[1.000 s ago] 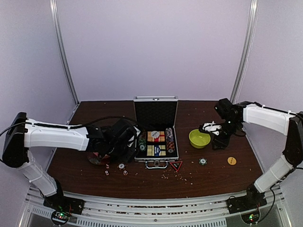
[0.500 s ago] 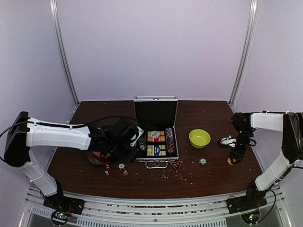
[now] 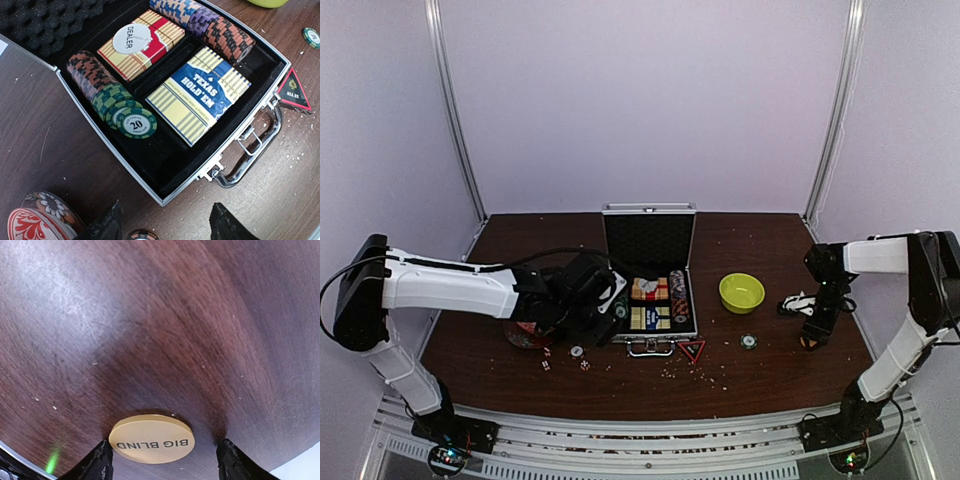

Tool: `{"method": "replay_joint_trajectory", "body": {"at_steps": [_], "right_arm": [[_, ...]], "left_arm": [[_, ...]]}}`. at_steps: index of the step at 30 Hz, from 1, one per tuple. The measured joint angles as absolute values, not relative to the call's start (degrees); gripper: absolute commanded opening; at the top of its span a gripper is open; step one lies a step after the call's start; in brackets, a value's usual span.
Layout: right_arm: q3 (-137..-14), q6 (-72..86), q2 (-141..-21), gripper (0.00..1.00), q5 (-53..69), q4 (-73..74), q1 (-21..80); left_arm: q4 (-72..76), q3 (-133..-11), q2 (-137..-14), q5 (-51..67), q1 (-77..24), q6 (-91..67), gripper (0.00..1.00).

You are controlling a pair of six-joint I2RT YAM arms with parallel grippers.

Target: Pack up texas hold em set

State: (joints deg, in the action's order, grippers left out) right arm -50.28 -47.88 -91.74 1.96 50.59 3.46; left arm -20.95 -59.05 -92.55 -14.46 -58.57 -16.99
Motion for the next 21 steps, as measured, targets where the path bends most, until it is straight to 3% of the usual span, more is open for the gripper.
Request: {"method": "replay_joint_trajectory", "body": {"at_steps": [13, 21], "right_arm": [[-49.5, -47.8, -91.3, 0.61, 3.0, 50.0, 3.5], [-47.5, -47.2, -89.2, 0.50, 3.6, 48.6, 4.5]], "left_arm": [[-20.5, -59.0, -93.6, -14.1, -58.6, -17.0, 0.61], [-20.0, -59.0, -93.6, -14.1, -58.6, -17.0, 0.61]]}}
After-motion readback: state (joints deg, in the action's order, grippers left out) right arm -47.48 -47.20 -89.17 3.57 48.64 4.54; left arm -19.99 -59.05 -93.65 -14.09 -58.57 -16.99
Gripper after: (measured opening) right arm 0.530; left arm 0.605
